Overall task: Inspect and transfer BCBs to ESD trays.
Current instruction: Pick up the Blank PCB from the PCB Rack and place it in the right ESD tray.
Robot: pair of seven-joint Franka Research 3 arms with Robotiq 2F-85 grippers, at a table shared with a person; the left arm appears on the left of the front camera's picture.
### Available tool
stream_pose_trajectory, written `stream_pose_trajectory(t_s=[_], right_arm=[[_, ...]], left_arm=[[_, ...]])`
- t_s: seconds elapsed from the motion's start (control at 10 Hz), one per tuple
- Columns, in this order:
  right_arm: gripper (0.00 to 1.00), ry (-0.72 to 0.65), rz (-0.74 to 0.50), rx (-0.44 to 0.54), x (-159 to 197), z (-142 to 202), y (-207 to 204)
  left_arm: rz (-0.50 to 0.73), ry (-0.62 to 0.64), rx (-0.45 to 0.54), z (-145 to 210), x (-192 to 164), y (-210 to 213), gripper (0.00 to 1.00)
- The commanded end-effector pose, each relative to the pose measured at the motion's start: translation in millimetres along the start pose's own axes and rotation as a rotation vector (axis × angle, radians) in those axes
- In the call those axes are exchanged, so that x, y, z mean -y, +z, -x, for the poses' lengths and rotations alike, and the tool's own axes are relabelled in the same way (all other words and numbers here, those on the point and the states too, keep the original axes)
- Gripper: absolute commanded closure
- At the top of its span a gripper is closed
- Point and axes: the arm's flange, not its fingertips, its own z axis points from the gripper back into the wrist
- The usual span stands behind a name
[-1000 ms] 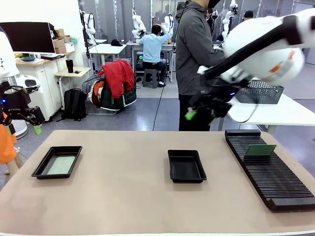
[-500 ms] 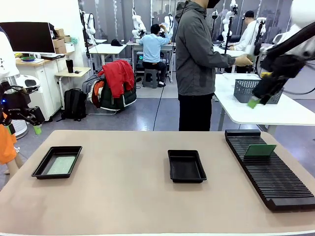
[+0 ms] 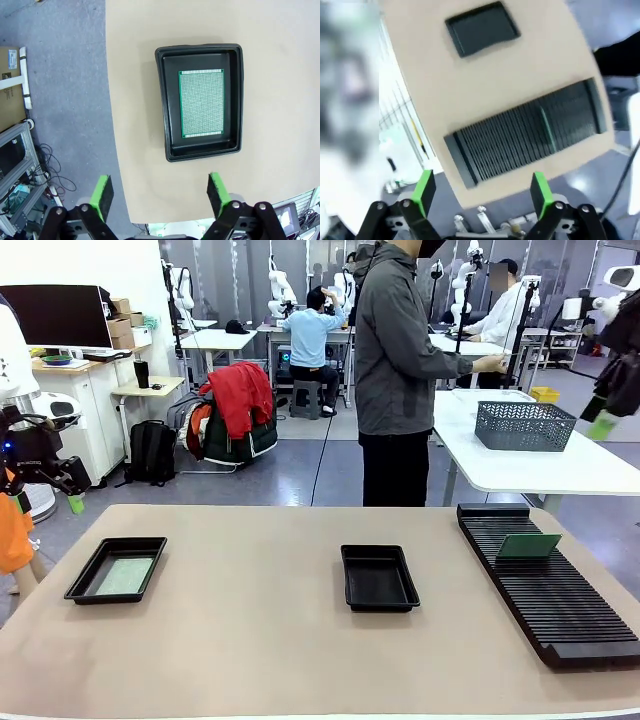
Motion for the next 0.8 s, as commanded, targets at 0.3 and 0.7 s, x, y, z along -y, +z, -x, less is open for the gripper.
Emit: stream_pose_trajectory(t_s=[0.3, 0.7], right_arm=[[0.0, 0.405, 0.064, -0.186, 9.4, 23.8, 34.4], [0.0, 0.502, 0.079, -0.174, 17.1, 27.3, 46.0]], left_arm=[[-0.002, 0.001, 0.006, 0.5, 0.0, -0.6, 0.0], [-0.002, 0.001, 0.006, 0.5, 0.0, -0.6, 0.0]])
